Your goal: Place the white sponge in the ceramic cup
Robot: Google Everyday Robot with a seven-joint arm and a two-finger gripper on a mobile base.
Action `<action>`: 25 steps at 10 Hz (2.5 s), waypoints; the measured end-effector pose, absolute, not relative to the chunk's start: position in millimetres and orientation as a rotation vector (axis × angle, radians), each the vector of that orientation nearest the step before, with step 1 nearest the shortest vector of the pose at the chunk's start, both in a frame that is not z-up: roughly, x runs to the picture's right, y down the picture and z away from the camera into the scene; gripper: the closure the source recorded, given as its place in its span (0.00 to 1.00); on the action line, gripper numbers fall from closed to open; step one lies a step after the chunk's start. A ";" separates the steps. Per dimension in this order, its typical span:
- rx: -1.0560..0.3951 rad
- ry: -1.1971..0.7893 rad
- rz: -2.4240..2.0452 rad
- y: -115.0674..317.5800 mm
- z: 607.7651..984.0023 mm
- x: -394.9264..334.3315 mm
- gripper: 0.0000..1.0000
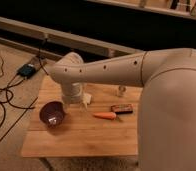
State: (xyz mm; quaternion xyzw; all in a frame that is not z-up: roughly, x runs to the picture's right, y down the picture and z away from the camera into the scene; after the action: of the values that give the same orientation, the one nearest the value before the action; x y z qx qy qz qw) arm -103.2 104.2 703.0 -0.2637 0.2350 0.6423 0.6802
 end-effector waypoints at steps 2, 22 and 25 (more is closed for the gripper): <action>-0.592 0.528 1.442 104.2 703.0 -103.2 0.35; -0.593 0.529 1.438 104.0 703.9 -103.4 0.35; -0.614 0.510 1.314 96.6 718.0 -104.1 0.35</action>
State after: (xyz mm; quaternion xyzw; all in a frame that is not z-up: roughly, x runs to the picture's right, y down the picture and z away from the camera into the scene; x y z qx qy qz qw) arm -104.1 96.6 718.0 -0.2777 0.2308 0.5942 0.7187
